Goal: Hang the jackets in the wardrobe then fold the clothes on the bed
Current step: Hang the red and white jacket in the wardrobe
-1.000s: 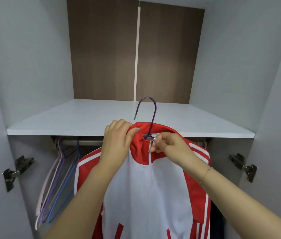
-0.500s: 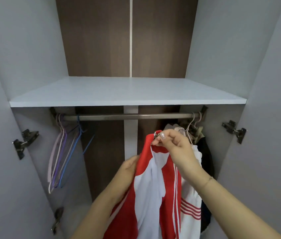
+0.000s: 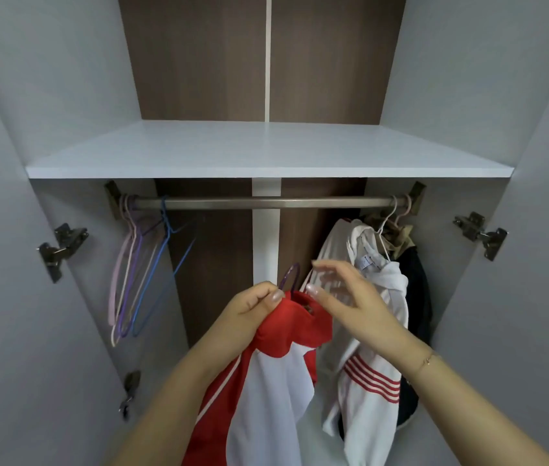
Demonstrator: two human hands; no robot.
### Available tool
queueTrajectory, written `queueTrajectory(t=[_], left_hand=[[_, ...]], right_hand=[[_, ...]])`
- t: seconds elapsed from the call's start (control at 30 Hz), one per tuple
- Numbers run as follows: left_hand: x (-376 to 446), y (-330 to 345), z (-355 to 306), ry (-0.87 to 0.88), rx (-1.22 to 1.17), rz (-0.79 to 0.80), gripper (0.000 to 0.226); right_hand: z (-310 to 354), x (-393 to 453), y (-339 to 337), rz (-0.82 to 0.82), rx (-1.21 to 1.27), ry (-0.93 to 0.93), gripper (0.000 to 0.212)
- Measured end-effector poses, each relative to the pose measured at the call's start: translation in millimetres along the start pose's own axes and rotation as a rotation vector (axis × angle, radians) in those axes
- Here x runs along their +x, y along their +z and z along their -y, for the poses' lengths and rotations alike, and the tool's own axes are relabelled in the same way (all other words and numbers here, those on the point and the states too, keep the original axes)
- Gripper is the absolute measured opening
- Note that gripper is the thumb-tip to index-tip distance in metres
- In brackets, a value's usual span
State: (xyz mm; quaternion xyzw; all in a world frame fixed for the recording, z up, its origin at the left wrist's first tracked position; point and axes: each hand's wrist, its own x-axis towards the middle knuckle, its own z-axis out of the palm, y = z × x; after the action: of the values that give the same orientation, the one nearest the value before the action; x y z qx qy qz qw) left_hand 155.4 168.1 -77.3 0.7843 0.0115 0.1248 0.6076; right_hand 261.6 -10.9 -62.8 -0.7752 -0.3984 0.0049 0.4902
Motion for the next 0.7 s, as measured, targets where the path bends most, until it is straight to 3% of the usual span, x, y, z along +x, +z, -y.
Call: queueTrajectory(t=[0.07, 0.17, 0.27, 0.37, 0.43, 0.5, 0.6, 0.7], left_hand=[[-0.4, -2.0, -7.8, 0.021, 0.007, 0.036, 0.03], [-0.9, -7.5, -18.3, 0.073, 0.059, 0.048, 0.029], [-1.3, -20.0, -17.0, 0.114, 0.141, -0.014, 0.026], [-10.0, -43.9, 3.2, -0.011, 0.312, -0.056, 0.015], [-23.5, -57.0, 22.5, -0.102, 0.399, -0.058, 0.021], [-35.5, -61.6, 36.2, -0.125, 0.353, -0.094, 0.035], [-45.0, -52.7, 46.2, -0.092, 0.299, -0.044, 0.015], [-45.7, -37.0, 52.7, -0.044, 0.383, -0.101, 0.019]], right_hand=[[5.7, 13.3, -3.2, 0.055, 0.001, -0.127, 0.037], [17.4, 27.8, 3.4, 0.1, 0.164, -0.131, 0.017], [24.8, 38.3, 5.6, 0.082, 0.333, -0.128, 0.028], [28.2, 46.1, 5.1, 0.026, 0.725, -0.067, 0.025], [25.1, 49.4, 2.6, -0.027, 0.877, -0.015, 0.023], [18.6, 49.7, -0.7, -0.082, 0.864, 0.018, 0.025], [13.9, 45.2, -3.5, -0.121, 0.772, 0.036, 0.029], [17.5, 33.7, -7.8, -0.125, 0.654, 0.013, 0.031]])
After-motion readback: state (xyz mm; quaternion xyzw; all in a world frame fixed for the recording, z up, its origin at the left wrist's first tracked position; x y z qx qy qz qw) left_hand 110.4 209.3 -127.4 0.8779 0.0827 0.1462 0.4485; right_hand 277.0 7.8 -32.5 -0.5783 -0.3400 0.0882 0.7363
